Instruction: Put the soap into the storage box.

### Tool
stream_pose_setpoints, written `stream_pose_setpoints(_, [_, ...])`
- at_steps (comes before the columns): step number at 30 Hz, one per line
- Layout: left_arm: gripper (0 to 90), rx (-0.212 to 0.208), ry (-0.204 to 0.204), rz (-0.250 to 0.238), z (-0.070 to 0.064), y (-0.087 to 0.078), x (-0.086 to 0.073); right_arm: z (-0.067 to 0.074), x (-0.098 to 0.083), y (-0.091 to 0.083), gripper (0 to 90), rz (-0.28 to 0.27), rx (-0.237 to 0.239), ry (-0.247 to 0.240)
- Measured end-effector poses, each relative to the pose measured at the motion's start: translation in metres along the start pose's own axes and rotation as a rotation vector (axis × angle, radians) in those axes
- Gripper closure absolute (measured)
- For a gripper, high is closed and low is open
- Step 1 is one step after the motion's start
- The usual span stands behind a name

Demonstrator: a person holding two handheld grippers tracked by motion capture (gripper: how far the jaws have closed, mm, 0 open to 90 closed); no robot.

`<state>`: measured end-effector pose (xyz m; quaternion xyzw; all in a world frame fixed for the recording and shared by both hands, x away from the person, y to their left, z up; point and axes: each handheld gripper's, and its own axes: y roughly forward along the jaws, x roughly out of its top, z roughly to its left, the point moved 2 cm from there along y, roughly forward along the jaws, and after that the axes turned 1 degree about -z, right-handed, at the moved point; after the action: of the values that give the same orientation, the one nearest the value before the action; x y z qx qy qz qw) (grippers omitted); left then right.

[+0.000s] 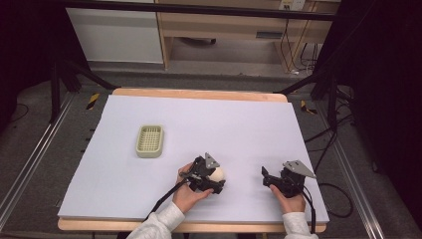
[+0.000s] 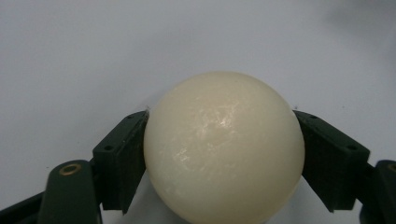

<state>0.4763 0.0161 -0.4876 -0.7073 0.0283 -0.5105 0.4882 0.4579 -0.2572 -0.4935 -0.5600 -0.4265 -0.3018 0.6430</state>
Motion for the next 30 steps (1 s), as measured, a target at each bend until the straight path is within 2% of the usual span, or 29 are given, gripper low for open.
stream_pose_setpoints(20, [24.2, 0.008, -0.022, 0.002, -0.001, 0.001, 0.000, 0.000, 0.000, 0.001, 5.9, 0.010, 0.004, -0.007])
stream_pose_setpoints(30, [24.2, -0.007, -0.020, -0.002, 0.000, -0.009, 0.000, 0.000, 0.000, 0.001, 5.9, 0.010, 0.005, -0.006])
